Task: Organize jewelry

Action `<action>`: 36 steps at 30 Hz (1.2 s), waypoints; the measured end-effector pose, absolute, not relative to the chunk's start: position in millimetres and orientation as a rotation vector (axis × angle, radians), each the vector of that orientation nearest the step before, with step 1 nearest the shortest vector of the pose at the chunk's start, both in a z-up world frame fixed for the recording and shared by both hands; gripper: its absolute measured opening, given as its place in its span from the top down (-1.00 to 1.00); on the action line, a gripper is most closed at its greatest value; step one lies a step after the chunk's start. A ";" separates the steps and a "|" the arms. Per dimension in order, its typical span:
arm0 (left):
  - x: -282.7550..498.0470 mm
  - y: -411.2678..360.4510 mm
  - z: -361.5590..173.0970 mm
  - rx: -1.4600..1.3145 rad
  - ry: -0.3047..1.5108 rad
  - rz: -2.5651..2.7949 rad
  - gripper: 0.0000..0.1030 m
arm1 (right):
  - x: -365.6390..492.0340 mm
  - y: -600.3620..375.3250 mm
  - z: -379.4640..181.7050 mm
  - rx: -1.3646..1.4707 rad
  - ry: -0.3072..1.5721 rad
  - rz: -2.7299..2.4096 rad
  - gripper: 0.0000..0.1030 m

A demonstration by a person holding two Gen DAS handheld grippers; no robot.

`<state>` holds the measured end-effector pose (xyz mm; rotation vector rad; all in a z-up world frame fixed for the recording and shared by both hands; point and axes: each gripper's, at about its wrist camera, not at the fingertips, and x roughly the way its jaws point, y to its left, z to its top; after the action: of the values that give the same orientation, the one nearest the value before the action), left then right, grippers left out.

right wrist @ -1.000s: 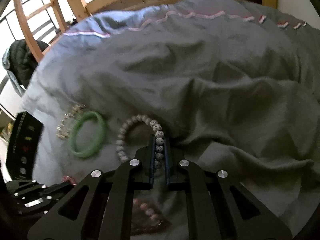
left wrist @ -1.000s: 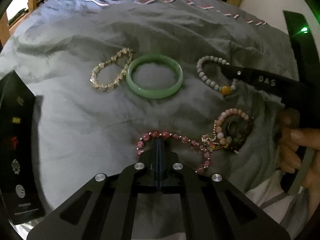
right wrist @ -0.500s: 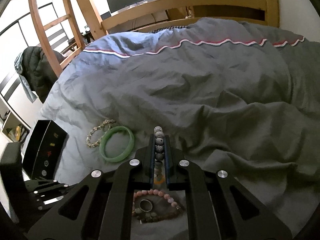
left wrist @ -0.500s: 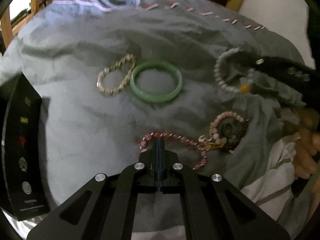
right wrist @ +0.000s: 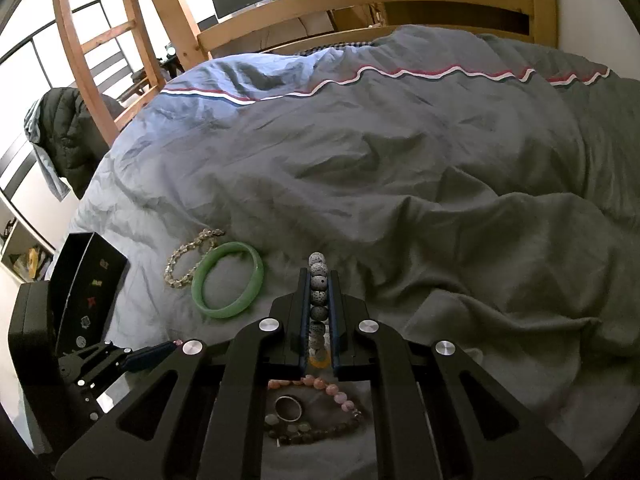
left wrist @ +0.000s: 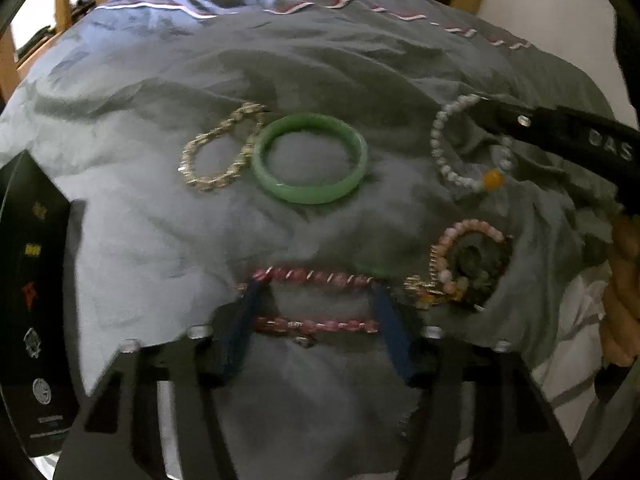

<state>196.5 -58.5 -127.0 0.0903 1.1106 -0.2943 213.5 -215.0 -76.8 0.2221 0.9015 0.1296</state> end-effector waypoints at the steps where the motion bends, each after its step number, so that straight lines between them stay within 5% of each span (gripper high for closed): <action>1: 198.9 -56.1 -129.3 0.082 1.123 -0.275 0.66 | 213.4 -214.9 -77.1 0.223 0.904 0.129 0.83; 4: 206.0 -48.3 -129.6 0.017 1.151 -0.282 1.00 | 213.0 -214.8 -78.5 0.225 0.910 0.126 0.83; 14: 210.4 -57.0 -121.0 0.063 1.109 -0.224 0.97 | 214.4 -215.3 -84.0 0.252 0.932 0.144 0.83; 17: 211.3 -60.8 -120.1 0.071 1.105 -0.235 0.80 | 215.3 -214.9 -88.5 0.250 0.943 0.141 0.83; 19: 202.0 -46.3 -115.4 0.075 1.081 -0.246 0.39 | 215.1 -214.6 -88.9 0.253 0.947 0.142 0.83; 21: 197.6 -47.5 -108.4 0.085 1.030 -0.257 -0.39 | 215.3 -215.1 -89.0 0.261 0.950 0.144 0.83; 34: 212.8 -37.1 -129.9 0.088 1.078 -0.148 -0.40 | 217.8 -217.8 -93.9 0.280 0.973 0.144 0.82; 36: 212.4 -40.3 -130.3 0.113 1.070 -0.147 -0.26 | 217.7 -218.3 -94.5 0.280 0.974 0.146 0.82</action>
<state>212.4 -40.3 -130.3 0.1129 1.0701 -0.1468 217.7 -218.3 -94.5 0.2801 0.9742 0.1456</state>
